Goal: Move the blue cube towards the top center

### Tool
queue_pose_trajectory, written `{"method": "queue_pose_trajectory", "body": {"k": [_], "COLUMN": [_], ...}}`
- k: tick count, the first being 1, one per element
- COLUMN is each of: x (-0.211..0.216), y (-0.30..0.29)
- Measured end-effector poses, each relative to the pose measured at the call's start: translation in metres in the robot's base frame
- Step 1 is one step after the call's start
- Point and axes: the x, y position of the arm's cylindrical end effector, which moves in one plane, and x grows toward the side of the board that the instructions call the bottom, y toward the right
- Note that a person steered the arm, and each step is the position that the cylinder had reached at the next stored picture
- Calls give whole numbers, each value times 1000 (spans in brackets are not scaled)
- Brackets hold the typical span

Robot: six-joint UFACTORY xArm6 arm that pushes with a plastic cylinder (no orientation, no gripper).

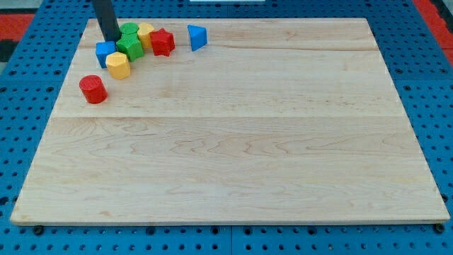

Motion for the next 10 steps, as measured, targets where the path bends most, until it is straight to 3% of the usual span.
{"method": "queue_pose_trajectory", "body": {"k": [1,2,8,9,10], "x": [-21,10,142,153,137], "y": [-43,-45,188,224,265]}}
